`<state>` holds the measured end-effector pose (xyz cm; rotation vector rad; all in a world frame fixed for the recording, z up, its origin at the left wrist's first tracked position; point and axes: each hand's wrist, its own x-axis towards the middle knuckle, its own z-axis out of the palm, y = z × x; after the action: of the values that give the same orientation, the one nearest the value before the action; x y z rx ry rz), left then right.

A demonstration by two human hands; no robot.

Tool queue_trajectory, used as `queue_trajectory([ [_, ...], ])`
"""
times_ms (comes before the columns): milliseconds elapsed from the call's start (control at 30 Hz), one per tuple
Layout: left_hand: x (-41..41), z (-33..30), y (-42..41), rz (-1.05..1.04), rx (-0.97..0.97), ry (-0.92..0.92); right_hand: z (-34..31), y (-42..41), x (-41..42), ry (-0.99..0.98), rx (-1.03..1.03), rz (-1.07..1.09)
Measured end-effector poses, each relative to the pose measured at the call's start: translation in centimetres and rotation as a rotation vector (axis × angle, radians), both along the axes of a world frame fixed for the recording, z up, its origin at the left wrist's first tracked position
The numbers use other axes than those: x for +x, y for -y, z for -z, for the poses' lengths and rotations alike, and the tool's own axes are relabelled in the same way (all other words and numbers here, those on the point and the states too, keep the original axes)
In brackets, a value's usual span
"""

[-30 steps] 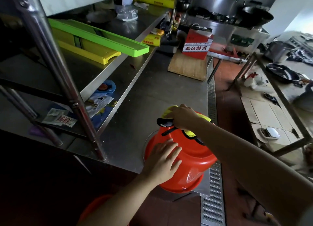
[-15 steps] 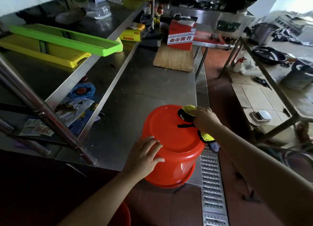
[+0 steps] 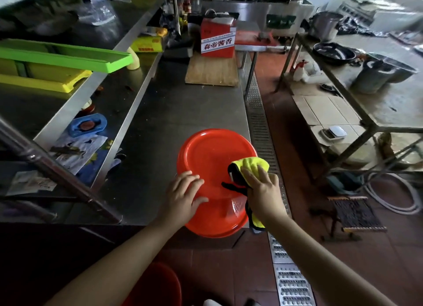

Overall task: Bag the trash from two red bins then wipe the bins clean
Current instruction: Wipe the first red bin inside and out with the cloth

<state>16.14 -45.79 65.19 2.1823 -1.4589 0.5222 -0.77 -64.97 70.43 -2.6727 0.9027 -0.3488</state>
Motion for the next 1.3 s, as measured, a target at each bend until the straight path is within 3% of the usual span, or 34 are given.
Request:
queue_trajectory([
  [133, 0.2, 0.7, 0.0, 0.018, -0.001, -0.055, 0.5, -3.2, -0.2, 0.0, -0.101, 0.005],
  [467, 0.1, -2.0, -1.6, 0.155, 0.038, -0.31, -0.7, -8.0, -0.4, -0.039, -0.096, -0.074],
  [600, 0.9, -1.5, -4.8, 0.193, 0.065, -0.275, -0.6, -10.3, -0.8, 0.025, -0.083, -0.121],
  [1000, 4.7, 2.9, -15.2, -0.034, 0.079, -0.196, 2.4, -18.1, 5.0, -0.04, -0.058, -0.413],
  [1167, 4.5, 3.8, -18.2, -0.15, 0.085, -0.219, 4.4, -18.9, 8.5, -0.215, 0.049, -0.441],
  [1300, 4.2, 4.8, -20.0, -0.261, 0.206, -0.264, 6.1, -18.8, 10.6, -0.33, 0.117, -0.43],
])
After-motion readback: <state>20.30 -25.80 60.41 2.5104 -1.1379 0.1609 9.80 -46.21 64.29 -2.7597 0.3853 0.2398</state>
